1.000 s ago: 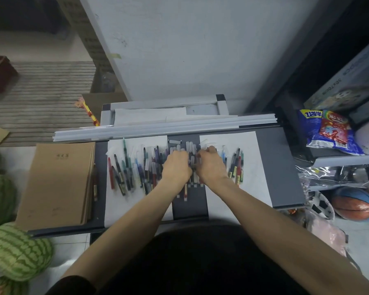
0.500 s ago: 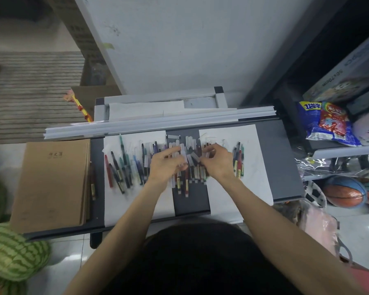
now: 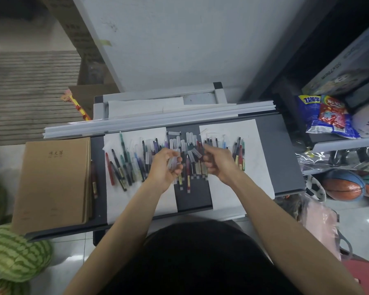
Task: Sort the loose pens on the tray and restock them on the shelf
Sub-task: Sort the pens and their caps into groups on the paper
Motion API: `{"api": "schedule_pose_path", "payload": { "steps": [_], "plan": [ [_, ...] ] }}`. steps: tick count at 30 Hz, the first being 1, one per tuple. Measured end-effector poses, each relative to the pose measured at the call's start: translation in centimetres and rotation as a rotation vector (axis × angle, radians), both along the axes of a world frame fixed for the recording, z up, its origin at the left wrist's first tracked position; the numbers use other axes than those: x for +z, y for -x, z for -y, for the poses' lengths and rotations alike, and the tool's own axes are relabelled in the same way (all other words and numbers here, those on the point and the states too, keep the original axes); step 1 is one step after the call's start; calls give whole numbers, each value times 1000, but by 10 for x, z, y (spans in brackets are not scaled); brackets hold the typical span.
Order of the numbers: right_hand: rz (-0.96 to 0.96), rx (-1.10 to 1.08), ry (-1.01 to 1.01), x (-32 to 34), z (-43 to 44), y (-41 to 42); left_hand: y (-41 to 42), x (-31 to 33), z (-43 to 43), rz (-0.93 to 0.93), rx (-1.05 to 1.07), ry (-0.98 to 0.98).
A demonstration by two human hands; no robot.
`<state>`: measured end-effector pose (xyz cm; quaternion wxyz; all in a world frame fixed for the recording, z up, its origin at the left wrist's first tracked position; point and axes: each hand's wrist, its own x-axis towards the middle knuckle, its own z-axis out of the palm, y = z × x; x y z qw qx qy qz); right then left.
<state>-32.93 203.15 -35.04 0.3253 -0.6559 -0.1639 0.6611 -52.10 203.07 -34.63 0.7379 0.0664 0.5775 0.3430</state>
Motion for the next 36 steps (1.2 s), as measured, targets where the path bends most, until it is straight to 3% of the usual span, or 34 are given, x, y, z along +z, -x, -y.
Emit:
{"api": "schedule_pose_path", "payload": {
  "steps": [2, 4, 8, 11, 14, 16, 18, 22, 24, 28, 33, 36],
  "plan": [
    [510, 307, -189, -5, -6, 7, 0, -1, -3, -54, -15, 1],
    [839, 559, -292, -8, -9, 17, 2, -3, -4, -104, -35, 6],
    [1119, 780, -262, -2, -13, 38, 7, -8, -6, -276, -84, -2],
    [1212, 857, -271, 1, -13, 47, 14, -12, -10, -419, -171, -88],
    [1158, 779, -283, -3, -13, 47, 20, -17, -11, -560, -266, -199],
    [968, 605, -263, -1, -12, 43, 21, -17, -14, -667, -335, -277],
    [649, 365, -203, 5, -7, 37, 21, -17, -21, -776, -405, -351],
    [-226, 33, -54, 6, 14, 11, 20, -19, -38, -1059, -565, -510],
    [-377, -2, -62, 0, 24, -1, 18, -21, -45, -1154, -628, -515],
    [-329, -39, -54, -5, 31, -10, 9, -23, -52, -1211, -686, -463],
    [84, 29, -132, -5, 19, -5, 7, -26, -54, -1200, -666, -435],
    [283, 111, -158, -7, 3, 1, 8, -21, -52, -1076, -583, -440]
  ]
}}
